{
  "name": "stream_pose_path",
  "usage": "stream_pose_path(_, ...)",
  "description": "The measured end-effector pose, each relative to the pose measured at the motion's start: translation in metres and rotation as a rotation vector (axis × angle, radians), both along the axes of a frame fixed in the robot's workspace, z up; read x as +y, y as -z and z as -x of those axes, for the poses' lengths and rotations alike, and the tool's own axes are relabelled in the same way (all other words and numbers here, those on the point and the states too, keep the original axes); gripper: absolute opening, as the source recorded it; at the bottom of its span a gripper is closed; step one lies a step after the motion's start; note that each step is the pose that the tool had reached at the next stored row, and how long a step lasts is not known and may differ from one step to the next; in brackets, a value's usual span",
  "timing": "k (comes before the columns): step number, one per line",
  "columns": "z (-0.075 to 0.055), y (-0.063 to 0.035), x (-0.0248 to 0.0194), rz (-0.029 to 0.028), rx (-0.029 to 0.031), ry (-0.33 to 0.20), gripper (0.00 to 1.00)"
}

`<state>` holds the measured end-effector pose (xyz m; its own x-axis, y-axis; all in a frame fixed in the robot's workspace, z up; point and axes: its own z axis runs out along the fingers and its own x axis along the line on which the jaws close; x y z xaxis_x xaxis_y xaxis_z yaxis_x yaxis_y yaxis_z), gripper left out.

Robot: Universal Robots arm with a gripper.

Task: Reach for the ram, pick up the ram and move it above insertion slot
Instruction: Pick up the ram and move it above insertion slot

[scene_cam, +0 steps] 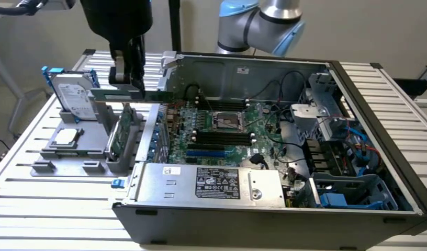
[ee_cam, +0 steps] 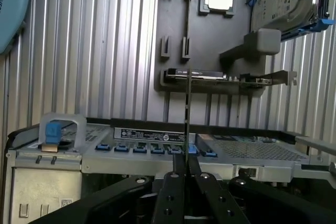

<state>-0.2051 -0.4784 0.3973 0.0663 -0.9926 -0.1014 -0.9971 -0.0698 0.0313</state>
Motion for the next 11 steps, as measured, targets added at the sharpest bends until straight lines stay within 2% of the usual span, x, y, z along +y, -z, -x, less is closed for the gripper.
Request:
stream_pose_path(4, -0.018, 0.0000, 0.0000, -0.0085, 0.0000, 0.000, 0.14)
stream_pose_path(11, -0.050, 0.0005, 0.0000, -0.0114, 0.0000, 0.000, 0.14)
